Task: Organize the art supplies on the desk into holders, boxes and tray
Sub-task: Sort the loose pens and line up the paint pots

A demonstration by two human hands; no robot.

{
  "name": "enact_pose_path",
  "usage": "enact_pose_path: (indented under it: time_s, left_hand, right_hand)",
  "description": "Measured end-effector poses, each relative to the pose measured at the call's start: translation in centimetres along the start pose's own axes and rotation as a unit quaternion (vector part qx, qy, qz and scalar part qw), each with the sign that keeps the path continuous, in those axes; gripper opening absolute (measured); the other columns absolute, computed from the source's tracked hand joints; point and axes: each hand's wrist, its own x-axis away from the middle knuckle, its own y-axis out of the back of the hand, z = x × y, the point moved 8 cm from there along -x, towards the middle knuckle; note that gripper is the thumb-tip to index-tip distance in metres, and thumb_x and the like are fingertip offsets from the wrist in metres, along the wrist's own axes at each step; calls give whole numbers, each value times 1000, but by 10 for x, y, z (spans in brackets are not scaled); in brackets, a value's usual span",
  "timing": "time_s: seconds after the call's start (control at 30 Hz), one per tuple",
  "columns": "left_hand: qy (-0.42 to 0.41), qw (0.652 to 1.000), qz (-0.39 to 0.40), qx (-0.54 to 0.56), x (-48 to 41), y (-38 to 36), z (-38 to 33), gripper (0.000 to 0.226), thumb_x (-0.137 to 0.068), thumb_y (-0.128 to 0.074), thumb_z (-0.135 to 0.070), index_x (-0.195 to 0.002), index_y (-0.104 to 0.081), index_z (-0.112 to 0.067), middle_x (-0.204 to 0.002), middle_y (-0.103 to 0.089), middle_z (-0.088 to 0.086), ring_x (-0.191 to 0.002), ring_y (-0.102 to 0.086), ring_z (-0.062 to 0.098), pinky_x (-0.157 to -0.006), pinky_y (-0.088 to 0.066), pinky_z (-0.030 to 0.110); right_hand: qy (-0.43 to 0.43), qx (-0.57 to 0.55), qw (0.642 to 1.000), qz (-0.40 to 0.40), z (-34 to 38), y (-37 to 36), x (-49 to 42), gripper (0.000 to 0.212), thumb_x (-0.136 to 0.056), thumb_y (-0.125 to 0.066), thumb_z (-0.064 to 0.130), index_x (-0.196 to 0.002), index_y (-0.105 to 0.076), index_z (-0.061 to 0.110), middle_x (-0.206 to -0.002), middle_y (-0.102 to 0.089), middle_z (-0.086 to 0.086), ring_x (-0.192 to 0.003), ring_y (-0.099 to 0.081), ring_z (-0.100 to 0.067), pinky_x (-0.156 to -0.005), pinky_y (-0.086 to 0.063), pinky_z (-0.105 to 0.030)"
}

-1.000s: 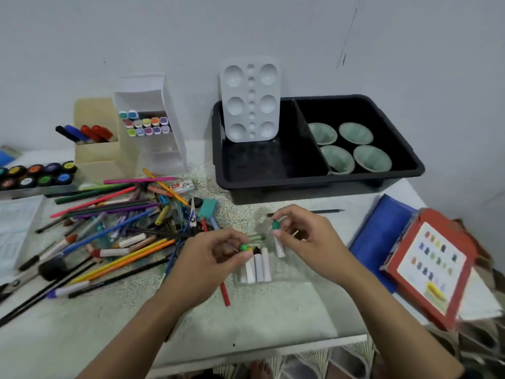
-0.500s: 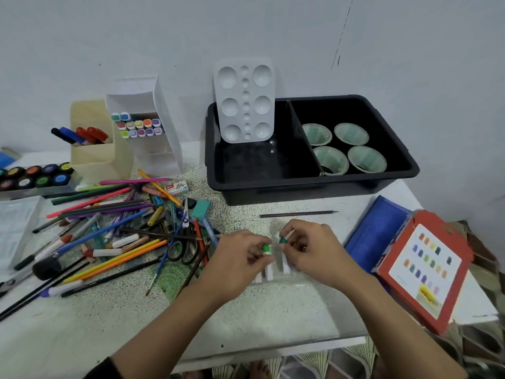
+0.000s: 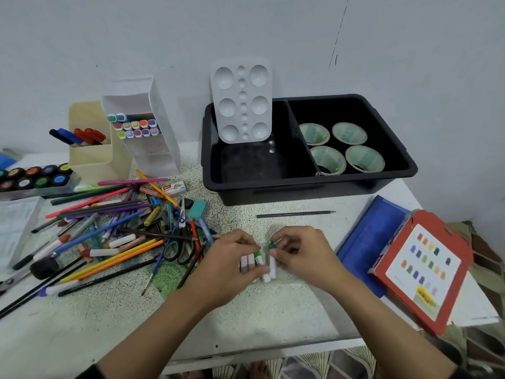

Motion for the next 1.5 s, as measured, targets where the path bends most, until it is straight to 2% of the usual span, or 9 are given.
enact_pose_path:
  time_s: [0.2,0.33,0.5,0.77,0.93,1.17,1.3,1.37,1.5]
  left_hand:
    - [3,1000,-22,7,-3,2,2,29,-82,-81,-32,-107,-77,-20,-101,-64,-10,-83,-53,-8,-76,-39,6]
    - [-12,999,-33,-12,-3,1,2,21,-82,-81,-31,-97,-81,-16,-95,-69,-7,-88,-60,3,-79,-53,25]
    - [-30,999,-2,-42,-4,3,1,33,-82,-79,-42,-104,-80,-17,-105,-71,-6,-97,-61,7,-89,-50,23]
    - [-29,998,20,-44,-5,2,4,40,-85,-77,-41,-115,-77,-15,-116,-67,-6,-107,-58,6,-95,-39,13]
    - [-30,998,35,-50,-6,2,3,39,-87,-74,-43,-116,-76,-17,-115,-65,-6,-107,-55,7,-99,-44,22]
    - [-7,999,19,-33,-6,4,8,38,-84,-78,-40,-113,-77,-16,-112,-62,-8,-107,-52,5,-92,-37,11]
    - [-16,997,8,-72,-1,4,11,40,-85,-72,-49,-116,-75,-23,-105,-54,-14,-106,-42,6,-94,-37,23]
    - [-15,995,10,-95,-1,4,11,43,-85,-69,-54,-118,-74,-28,-107,-52,-18,-108,-40,6,-93,-30,28]
    - [-19,993,14,-116,-3,2,10,42,-85,-66,-56,-118,-73,-30,-114,-54,-21,-106,-32,2,-91,-21,27]
  right_hand:
    - [19,46,999,-11,2,-4,-3,11,-77,-86,15,-80,-77,21,-67,-69,9,-63,-67,-8,-63,-58,-26]
    - [45,75,996,-7,11,-6,-6,13,-79,-81,8,-81,-76,19,-68,-68,8,-60,-62,-4,-59,-49,-13]
    - [52,96,994,22,18,-9,-13,17,-76,-74,3,-81,-76,19,-70,-69,7,-58,-61,-3,-56,-47,-12]
    - [57,126,990,31,21,-10,-16,9,-76,-84,14,-81,-77,18,-78,-69,9,-67,-65,-6,-64,-54,-19]
    - [106,168,980,4,25,-17,-12,17,-76,-86,18,-75,-70,23,-72,-63,12,-65,-59,-3,-59,-45,-13]
    - [78,124,988,45,21,-16,-16,11,-79,-85,23,-82,-75,24,-69,-69,8,-61,-62,-4,-58,-47,-13]
    - [65,92,990,87,20,-16,-12,22,-73,-88,14,-88,-73,21,-77,-67,4,-63,-60,-5,-61,-53,-22]
    - [59,90,991,84,19,-17,-12,25,-71,-90,13,-85,-71,20,-78,-66,1,-62,-57,-4,-61,-52,-24]
    - [53,112,990,73,20,-19,-19,27,-67,-92,13,-82,-70,20,-76,-67,1,-60,-56,-4,-58,-49,-18]
